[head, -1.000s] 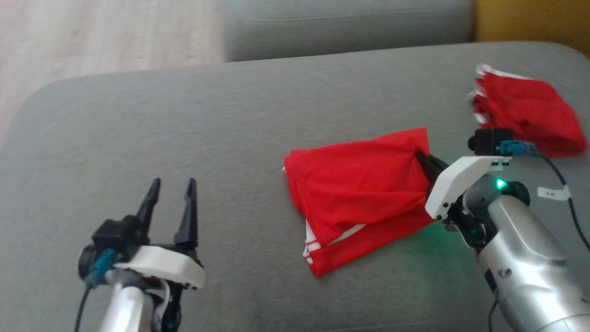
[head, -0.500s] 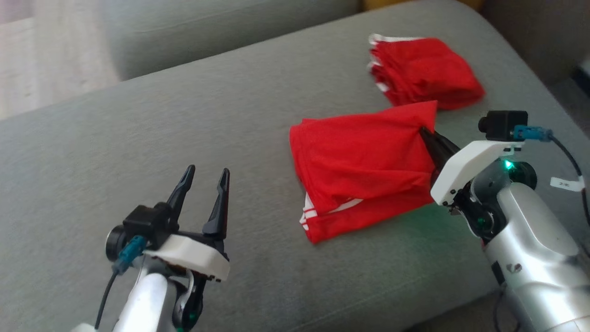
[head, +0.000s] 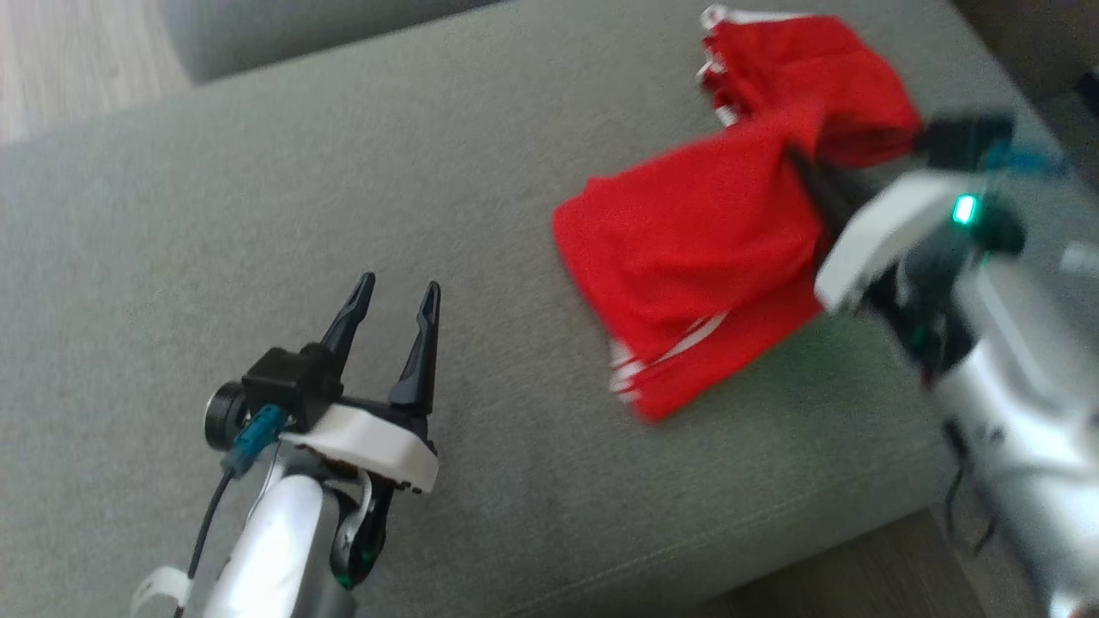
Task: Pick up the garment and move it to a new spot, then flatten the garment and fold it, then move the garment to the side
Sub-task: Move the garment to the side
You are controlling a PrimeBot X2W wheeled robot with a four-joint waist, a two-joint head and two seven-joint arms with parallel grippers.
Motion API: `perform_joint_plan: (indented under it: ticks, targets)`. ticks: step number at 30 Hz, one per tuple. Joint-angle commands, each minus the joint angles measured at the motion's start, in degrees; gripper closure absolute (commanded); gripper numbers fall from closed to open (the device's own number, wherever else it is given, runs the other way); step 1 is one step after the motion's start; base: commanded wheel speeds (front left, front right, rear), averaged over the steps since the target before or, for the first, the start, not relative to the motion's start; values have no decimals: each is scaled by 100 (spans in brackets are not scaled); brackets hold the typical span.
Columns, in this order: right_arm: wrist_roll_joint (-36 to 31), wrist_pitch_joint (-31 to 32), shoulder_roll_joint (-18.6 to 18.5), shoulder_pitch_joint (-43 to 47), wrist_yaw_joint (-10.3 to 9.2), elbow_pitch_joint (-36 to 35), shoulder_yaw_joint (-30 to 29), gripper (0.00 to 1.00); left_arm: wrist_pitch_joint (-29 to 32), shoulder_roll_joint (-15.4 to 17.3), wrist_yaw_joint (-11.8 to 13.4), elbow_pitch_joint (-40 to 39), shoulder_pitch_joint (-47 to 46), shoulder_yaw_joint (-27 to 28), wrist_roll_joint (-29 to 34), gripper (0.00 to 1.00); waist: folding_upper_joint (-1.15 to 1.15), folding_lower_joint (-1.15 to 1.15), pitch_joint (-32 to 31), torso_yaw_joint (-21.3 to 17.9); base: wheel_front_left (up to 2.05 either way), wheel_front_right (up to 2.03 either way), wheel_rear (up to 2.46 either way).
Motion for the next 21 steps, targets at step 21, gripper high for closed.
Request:
perform_joint_plan:
  ticks: [21]
  targets:
    - [224,-338,-1845,-3114,-4,1737,254,100,12,306,-33,-141,-1023,-32,297,0,0,0,1831,713,0,0,0]
